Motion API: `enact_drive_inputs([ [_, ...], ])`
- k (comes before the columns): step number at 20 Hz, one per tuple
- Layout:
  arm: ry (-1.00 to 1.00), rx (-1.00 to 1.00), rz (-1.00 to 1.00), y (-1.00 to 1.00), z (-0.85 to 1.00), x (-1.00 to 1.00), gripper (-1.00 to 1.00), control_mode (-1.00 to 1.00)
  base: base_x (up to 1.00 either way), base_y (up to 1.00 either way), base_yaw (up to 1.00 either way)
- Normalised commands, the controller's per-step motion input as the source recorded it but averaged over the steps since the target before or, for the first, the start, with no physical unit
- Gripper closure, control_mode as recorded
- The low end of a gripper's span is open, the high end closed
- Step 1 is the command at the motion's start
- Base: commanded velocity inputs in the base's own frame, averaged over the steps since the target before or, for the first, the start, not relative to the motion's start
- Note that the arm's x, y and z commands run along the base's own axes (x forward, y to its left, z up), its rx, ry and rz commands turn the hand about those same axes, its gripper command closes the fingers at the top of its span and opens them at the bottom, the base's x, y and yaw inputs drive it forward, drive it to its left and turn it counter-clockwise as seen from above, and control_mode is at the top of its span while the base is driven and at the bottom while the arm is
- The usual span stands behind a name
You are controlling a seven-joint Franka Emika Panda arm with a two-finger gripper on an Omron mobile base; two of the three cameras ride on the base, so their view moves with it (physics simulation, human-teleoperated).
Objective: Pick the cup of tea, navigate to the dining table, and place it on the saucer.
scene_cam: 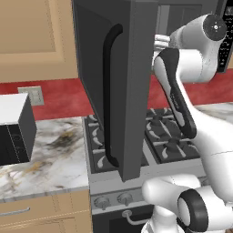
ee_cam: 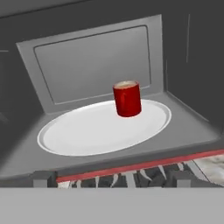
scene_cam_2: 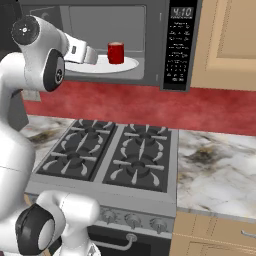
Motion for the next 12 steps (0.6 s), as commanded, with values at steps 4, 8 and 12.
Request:
enact_drive_inputs([
  [4, -0.32, 0.02, -0.19, 0.00, 0.11, 0.43, -1.00, -1.00, 0.00, 0.00, 0.00],
  [8, 0.00, 0.00, -0.02, -0.06, -0.01, 0.16, -1.00, -1.00, 0.00, 0.00, 0.00],
  [12, 0.07, 0.00, 0.00, -0.25, -0.01, 0.00, -1.00, -1.00, 0.00, 0.00, 0.00],
])
